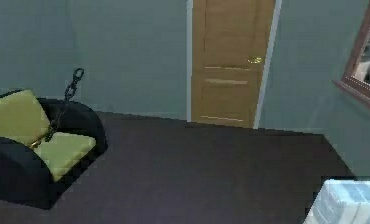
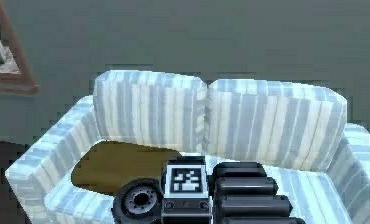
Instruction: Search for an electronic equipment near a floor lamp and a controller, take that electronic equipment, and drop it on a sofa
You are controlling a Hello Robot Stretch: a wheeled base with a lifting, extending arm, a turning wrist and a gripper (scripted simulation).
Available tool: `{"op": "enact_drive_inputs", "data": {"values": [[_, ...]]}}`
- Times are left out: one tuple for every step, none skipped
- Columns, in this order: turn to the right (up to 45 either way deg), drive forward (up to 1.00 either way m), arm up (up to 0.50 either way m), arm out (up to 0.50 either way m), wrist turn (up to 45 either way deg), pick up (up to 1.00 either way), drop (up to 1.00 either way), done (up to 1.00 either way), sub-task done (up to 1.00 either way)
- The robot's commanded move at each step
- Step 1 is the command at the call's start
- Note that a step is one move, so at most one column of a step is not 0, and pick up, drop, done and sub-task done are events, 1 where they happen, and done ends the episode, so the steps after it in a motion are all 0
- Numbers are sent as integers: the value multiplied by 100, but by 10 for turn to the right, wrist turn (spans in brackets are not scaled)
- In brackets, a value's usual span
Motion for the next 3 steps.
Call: {"op": "enact_drive_inputs", "data": {"values": [[-450, 0, 0, 0, 0, 0, 0, 0, 0], [-450, 0, 0, 0, 0, 0, 0, 0, 0], [-240, 0, 0, 0, 0, 0, 0, 0, 0]]}}
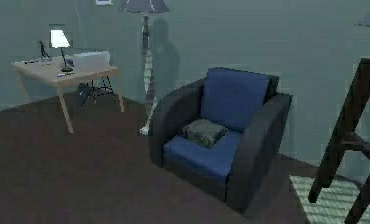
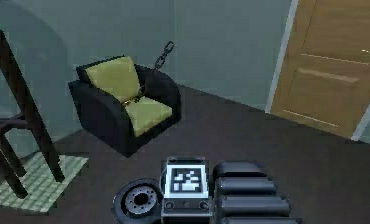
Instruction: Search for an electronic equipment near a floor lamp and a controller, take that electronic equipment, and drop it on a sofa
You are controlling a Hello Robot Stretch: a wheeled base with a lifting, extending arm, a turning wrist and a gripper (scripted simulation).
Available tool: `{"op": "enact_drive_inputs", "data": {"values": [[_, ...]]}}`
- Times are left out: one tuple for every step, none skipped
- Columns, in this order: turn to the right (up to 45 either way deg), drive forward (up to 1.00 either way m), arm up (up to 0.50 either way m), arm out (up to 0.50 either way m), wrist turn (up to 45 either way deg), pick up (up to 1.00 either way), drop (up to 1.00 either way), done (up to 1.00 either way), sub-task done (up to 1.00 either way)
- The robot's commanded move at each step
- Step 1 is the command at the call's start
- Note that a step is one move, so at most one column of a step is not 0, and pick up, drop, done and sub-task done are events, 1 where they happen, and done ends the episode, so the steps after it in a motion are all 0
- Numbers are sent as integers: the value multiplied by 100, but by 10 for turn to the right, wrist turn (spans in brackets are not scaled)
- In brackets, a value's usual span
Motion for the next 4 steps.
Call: {"op": "enact_drive_inputs", "data": {"values": [[450, 0, 0, 0, 0, 0, 0, 0, 0], [450, 0, 0, 0, 0, 0, 0, 0, 0], [450, 0, 0, 0, 0, 0, 0, 0, 0], [150, 0, 0, 0, 0, 0, 0, 0, 0]]}}
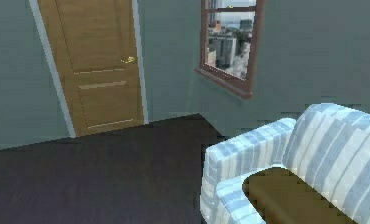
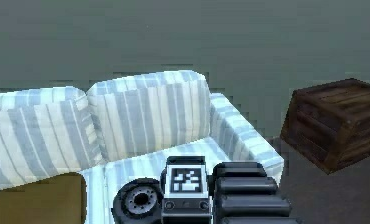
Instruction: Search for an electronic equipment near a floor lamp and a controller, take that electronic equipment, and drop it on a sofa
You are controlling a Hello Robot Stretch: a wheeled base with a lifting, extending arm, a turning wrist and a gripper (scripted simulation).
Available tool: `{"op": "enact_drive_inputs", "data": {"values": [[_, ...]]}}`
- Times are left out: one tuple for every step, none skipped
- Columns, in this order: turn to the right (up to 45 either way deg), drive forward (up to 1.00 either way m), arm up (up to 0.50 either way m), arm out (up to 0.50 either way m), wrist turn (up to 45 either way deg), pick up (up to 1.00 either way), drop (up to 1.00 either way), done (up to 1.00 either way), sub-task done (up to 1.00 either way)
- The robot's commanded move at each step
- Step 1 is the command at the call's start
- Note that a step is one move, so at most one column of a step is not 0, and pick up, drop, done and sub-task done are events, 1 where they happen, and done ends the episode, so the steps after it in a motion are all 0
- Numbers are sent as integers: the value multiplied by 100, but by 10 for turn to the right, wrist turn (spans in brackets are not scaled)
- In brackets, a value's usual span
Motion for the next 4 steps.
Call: {"op": "enact_drive_inputs", "data": {"values": [[0, 0, 0, 48, 0, 0, 0, 0, 0], [0, 0, 0, 0, 390, 0, 0, 0, 0], [0, 0, -30, 0, 0, 0, 0, 0, 0], [0, 0, -32, 0, 0, 0, 0, 0, 0]]}}
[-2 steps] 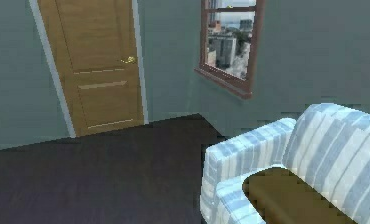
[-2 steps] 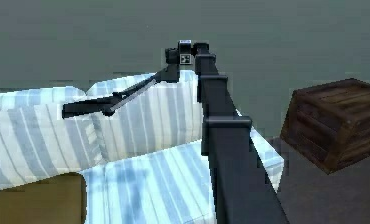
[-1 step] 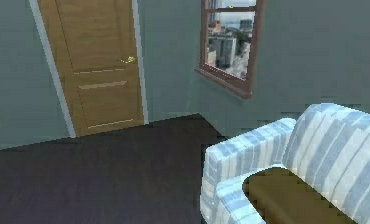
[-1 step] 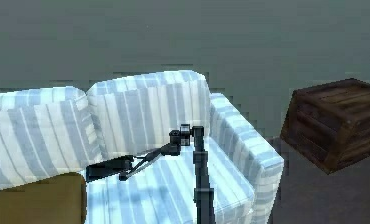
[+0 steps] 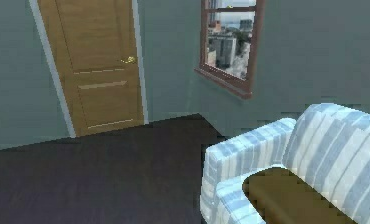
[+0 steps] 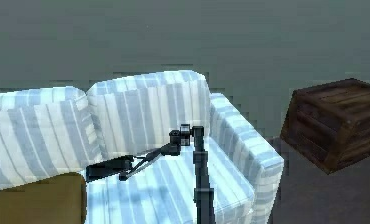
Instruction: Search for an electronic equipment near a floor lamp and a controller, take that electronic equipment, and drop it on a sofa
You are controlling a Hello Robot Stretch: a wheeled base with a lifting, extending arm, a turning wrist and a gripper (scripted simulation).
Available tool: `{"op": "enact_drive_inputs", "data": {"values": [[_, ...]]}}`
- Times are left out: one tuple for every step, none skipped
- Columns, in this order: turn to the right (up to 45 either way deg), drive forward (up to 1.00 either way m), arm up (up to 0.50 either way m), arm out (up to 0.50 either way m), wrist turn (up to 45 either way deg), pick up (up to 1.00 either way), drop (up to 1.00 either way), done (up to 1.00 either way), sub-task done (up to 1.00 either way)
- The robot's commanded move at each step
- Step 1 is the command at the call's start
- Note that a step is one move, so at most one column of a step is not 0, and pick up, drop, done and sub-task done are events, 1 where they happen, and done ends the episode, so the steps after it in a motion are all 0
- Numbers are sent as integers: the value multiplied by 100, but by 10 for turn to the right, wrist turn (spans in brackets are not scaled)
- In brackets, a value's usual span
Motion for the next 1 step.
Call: {"op": "enact_drive_inputs", "data": {"values": [[0, 0, 0, 0, 0, 0, 100, 0, 0]]}}
